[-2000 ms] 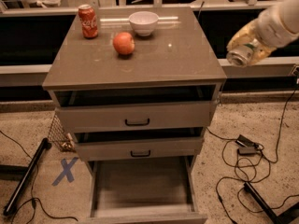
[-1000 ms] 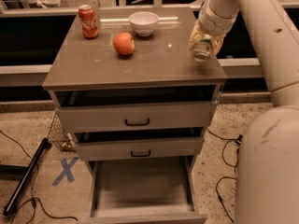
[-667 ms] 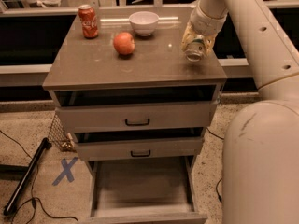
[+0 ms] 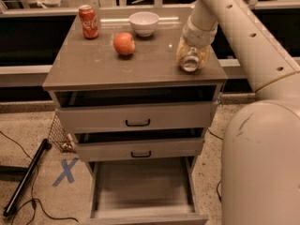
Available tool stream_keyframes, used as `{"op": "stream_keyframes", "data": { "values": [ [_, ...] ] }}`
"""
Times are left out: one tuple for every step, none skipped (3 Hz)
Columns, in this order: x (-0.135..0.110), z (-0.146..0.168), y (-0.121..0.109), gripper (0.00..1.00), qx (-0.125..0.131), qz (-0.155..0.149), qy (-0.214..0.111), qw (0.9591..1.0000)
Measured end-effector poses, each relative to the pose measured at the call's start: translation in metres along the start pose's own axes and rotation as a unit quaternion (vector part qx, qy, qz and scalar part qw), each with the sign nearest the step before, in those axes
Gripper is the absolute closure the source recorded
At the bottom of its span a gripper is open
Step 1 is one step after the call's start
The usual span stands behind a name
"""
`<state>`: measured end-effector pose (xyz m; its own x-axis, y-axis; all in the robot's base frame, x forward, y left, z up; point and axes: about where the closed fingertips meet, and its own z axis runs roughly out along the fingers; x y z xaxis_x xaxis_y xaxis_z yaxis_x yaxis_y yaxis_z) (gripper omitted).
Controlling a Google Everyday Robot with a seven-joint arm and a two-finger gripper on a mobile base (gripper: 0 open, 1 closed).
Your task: Pick 7up can from bottom drawer and place on counter
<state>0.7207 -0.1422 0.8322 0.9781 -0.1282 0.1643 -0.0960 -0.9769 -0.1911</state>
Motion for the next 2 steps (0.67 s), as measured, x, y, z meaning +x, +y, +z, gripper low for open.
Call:
{"op": "stream_keyframes", "data": {
  "values": [
    [-0.0129, 0.0053, -0.0026, 0.36, -0.002, -0.015, -0.014, 0.9998],
    [-0.0101, 0.0061, -0.0040, 0.13, 0.001, -0.015, -0.010, 0.9998]
  ]
}}
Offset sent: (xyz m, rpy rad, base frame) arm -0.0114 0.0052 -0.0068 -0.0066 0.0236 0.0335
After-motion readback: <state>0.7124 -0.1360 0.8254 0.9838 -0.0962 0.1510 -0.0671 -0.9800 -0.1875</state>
